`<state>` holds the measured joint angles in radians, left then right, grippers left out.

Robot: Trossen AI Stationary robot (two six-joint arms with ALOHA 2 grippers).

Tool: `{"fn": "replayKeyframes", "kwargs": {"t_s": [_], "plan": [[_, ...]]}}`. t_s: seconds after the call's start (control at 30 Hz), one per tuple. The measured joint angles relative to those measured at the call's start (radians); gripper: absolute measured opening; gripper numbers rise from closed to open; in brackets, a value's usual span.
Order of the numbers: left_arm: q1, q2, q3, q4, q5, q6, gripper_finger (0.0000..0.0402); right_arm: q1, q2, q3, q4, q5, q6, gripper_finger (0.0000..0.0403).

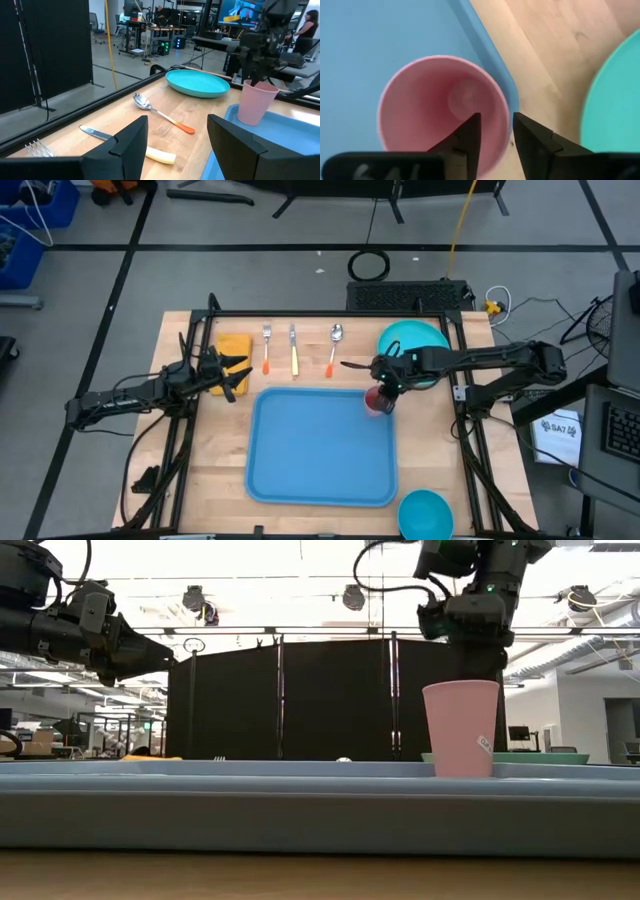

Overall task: Set up tray
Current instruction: Put the blue plate on the blue serving tray to the bottom of the pink cup

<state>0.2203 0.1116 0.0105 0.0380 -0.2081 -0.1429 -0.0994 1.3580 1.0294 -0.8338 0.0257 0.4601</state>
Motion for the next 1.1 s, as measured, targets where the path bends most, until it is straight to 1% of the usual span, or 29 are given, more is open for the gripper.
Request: {"fn": "replayKeyframes", "kwargs": {"t_s": [0.1,0.23,0.3,0.4,0.47,0.53,0.6,0.63,0.73,0.8,0.9,1.0,1.1], "plan": [[0.0,0.0,0.0,0.0,0.0,0.0,0.0209,0.0,-0.047,0.0,0.005,0.014,-0.003,0.0109],[0.0,0.0,0.0,0.0,0.003,0.0,0.0209,0.0,-0.156,0.0,0.009,0.101,-0.037,0.0101],[0.0,0.0,0.0,-0.001,0.007,0.0,0.0209,0.0,-0.22,0.0,0.013,0.189,-0.059,0.0096],[0.0,0.0,0.0,-0.002,0.012,0.0,0.0209,0.004,-0.326,-0.023,0.09,0.415,-0.068,0.0092],[0.0,0.0,0.0,-0.003,0.021,0.002,0.0209,0.005,-0.397,-0.082,0.189,0.537,-0.068,0.0092],[0.0,0.0,0.0,-0.004,0.025,0.004,0.0209,-0.007,-0.457,-0.168,0.294,0.591,-0.077,0.0093],[0.0,0.0,0.0,-0.004,0.025,0.004,0.0209,-0.042,-0.504,-0.261,0.353,0.597,-0.073,0.0095],[0.0,0.0,0.0,-0.004,0.025,0.004,0.0209,-0.069,-0.523,-0.3,0.354,0.596,-0.052,0.0095],[0.0,0.0,0.0,-0.004,0.026,0.003,0.0209,-0.161,-0.557,-0.364,0.254,0.597,0.05,0.0092],[0.0,0.0,0.0,-0.004,0.026,0.002,0.0209,-0.234,-0.564,-0.354,0.124,0.577,0.113,0.009],[0.0,0.0,0.0,-0.004,0.026,-0.001,0.0209,-0.342,-0.555,-0.294,-0.051,0.52,0.159,0.0091],[0.0,0.0,0.0,-0.004,0.026,-0.001,0.0209,-0.42,-0.53,-0.247,-0.155,0.483,0.15,0.0102],[0.0,0.0,0.0,-0.004,0.025,-0.002,0.0209,-0.485,-0.5,-0.218,-0.203,0.43,0.145,0.0124]]}}
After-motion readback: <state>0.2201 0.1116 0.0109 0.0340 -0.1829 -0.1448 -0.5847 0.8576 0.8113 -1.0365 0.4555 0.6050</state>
